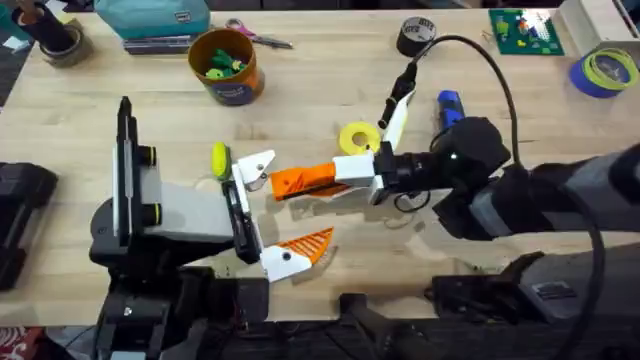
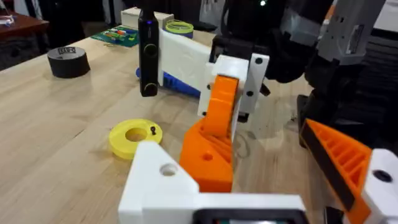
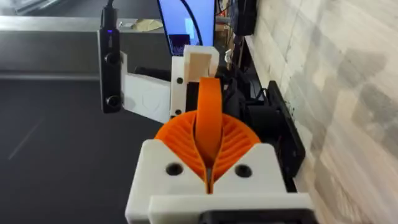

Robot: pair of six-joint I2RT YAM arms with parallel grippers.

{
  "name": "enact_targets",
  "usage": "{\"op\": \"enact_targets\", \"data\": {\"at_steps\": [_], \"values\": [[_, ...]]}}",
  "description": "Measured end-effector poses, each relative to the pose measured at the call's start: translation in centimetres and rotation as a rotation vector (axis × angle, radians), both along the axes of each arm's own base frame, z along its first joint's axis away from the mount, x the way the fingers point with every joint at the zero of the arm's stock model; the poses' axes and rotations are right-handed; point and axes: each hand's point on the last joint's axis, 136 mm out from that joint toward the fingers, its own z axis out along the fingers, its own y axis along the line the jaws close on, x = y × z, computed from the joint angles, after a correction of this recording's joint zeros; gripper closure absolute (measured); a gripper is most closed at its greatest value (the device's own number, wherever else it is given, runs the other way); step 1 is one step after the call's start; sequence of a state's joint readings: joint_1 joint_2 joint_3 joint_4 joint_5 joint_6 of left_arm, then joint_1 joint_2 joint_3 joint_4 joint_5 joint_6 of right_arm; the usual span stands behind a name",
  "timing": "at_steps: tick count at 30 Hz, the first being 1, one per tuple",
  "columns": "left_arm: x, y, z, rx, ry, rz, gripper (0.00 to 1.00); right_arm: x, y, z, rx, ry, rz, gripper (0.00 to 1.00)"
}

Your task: Pick up the gripper from the table and insert it into the empty holder that is missing its gripper. Then pick up a screw, insert it into the mounting hole, and use the screwdriver to tighten it. Finally, clean up the table by picking up the vegetable and placing it into the bucket.

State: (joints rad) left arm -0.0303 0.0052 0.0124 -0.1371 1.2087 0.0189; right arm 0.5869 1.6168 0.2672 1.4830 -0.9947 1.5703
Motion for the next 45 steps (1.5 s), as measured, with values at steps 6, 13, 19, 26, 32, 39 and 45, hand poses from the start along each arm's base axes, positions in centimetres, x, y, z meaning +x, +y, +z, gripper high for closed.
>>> {"op": "enact_targets", "data": {"at_steps": [6, 13, 19, 26, 32, 39, 45], "values": [[0.0, 0.0, 0.0, 0.000, 0.000, 0.000, 0.016, 0.1, 0.0, 0.1, 0.005, -0.008, -0.004, 0.992], [0.0, 0.0, 0.0, 0.000, 0.000, 0.000, 0.015, -0.1, 0.1, 0.6, 0.025, -0.036, 0.001, 0.992], [0.0, 0.0, 0.0, 0.000, 0.000, 0.000, 0.015, -0.2, 0.2, 0.7, 0.026, -0.038, 0.006, 0.992], [0.0, 0.0, 0.0, 0.000, 0.000, 0.000, 0.015, -0.1, 0.4, 1.4, 0.040, -0.060, 0.016, 0.992], [0.0, 0.0, 0.0, 0.000, 0.000, 0.000, 0.016, -0.3, 0.3, 2.2, 0.055, -0.084, 0.022, 0.992], [0.0, 0.0, 0.0, 0.000, 0.000, 0.000, 0.015, -0.3, 0.4, 2.0, 0.048, -0.072, 0.022, 0.992], [0.0, 0.0, 0.0, 0.000, 0.000, 0.000, 0.015, -0.3, 0.4, 2.0, 0.046, -0.069, 0.022, 0.992]]}}
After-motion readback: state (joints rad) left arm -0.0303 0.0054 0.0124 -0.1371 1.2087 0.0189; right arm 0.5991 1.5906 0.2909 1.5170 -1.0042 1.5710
